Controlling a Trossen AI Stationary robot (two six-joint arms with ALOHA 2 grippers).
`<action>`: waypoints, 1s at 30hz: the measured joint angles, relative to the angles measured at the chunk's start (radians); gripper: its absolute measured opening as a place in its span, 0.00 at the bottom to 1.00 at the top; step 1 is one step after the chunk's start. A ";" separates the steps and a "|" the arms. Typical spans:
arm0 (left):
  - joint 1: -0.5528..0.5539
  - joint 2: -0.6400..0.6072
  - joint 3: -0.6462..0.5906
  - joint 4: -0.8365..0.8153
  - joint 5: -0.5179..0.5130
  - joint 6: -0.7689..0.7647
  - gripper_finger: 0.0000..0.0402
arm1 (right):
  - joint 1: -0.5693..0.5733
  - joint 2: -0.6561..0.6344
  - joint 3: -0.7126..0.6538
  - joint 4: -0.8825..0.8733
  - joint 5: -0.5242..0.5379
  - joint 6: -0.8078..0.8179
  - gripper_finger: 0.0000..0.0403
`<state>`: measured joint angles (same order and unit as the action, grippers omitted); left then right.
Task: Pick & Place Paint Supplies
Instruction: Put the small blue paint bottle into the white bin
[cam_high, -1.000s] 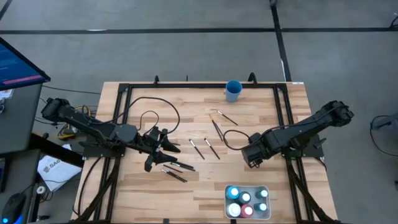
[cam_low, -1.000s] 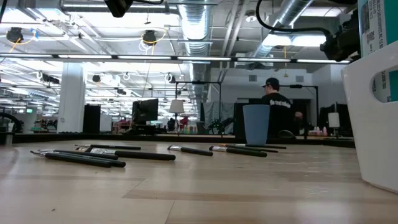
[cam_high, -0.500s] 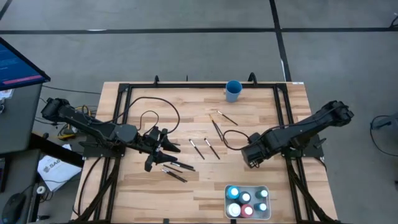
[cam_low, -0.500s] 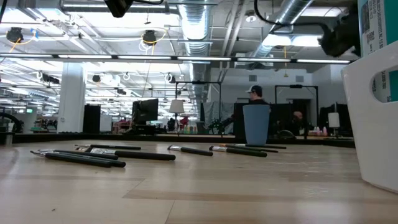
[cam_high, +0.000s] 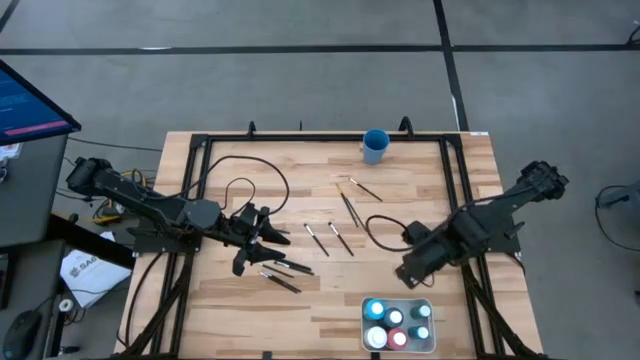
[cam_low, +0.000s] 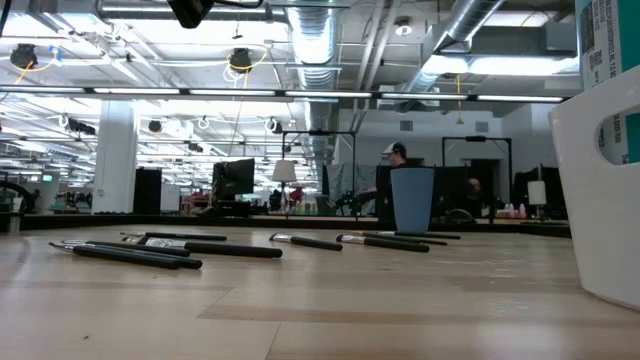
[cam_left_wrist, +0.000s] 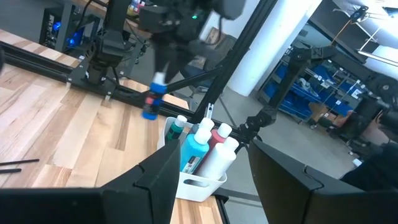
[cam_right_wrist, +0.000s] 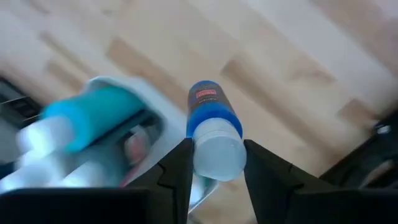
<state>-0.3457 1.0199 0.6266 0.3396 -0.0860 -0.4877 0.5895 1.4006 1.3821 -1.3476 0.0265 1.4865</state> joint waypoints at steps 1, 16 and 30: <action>0.000 0.000 0.000 0.000 0.000 0.000 0.45 | 0.022 0.000 0.013 -0.001 0.000 0.024 0.29; 0.000 0.000 0.000 0.001 0.003 0.000 0.45 | 0.273 0.022 0.032 0.097 -0.002 0.347 0.29; 0.000 0.000 0.000 0.003 -0.001 0.000 0.45 | 0.265 0.162 0.031 0.158 -0.050 0.251 0.29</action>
<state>-0.3457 1.0199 0.6266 0.3424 -0.0872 -0.4873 0.8543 1.5622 1.4136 -1.1892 -0.0235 1.7371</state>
